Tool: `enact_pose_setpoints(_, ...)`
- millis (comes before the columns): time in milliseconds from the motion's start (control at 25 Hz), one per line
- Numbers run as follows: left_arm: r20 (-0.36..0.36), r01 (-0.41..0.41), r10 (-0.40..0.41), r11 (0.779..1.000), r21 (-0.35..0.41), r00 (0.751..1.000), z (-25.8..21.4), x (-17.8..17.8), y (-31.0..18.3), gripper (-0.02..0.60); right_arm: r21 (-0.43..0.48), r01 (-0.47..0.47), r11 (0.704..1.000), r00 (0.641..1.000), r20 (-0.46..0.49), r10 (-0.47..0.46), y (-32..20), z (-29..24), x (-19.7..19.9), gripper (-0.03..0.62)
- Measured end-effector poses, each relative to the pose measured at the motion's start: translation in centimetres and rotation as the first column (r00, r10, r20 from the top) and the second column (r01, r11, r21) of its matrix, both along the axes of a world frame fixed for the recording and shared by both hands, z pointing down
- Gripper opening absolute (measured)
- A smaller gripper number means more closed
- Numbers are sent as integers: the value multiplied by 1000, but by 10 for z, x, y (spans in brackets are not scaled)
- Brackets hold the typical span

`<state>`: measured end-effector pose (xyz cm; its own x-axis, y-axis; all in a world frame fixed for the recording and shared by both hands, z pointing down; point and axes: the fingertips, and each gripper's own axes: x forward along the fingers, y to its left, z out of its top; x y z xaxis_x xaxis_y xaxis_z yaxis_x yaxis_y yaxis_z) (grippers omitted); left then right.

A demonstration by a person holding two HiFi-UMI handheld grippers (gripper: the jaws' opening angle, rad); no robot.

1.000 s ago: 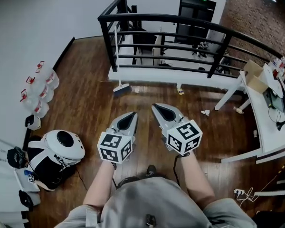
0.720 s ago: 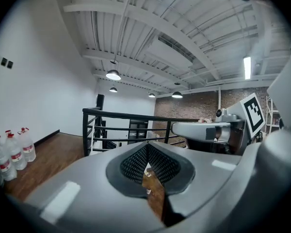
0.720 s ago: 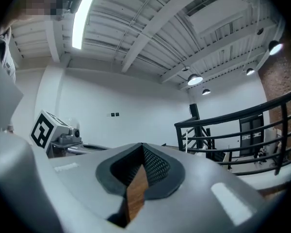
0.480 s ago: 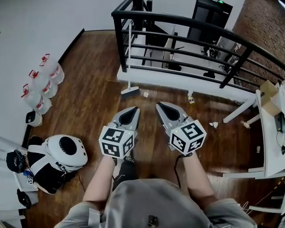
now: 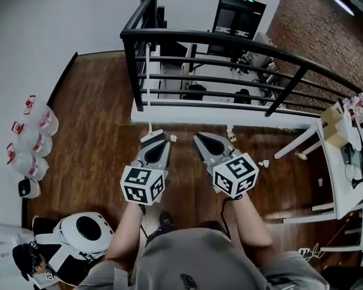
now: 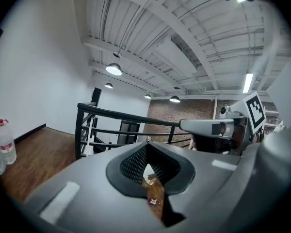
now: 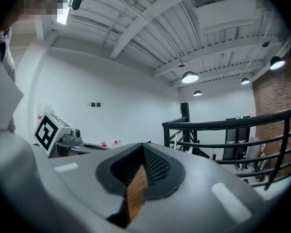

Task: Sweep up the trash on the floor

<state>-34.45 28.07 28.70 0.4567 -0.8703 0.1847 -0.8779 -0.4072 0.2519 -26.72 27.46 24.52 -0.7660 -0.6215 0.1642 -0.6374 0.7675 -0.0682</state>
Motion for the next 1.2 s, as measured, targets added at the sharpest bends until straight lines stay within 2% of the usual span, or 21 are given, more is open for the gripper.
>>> enact_pose_setpoints(160,-9,-16,16,1000,-24,1000,12,-16,-42,8,-32,-16,999,1000,-23,16,-37,16,-15,0)
enact_pose_setpoints(360,3,-13,13,999,-51,1000,26,-17,-99,8,-50,-9,999,1000,-5,9,-101,27,-19,0)
enact_pose_setpoints(560,50,27,-24,998,-56,998,31,-16,-166,8,-29,40,999,998,58,-39,-181,26,-26,0)
enact_pose_setpoints(760,77,94,-89,993,-66,993,31,-18,-225,8,-15,116,993,991,71,-114,-243,21,-28,0)
enact_pose_setpoints(960,95,110,-101,990,-87,990,38,-21,-273,8,-49,116,992,990,85,-111,-296,32,-24,0)
enact_pose_setpoints(1200,86,117,-107,986,-118,991,57,-48,-335,8,-86,96,992,995,47,-92,-353,52,-41,0)
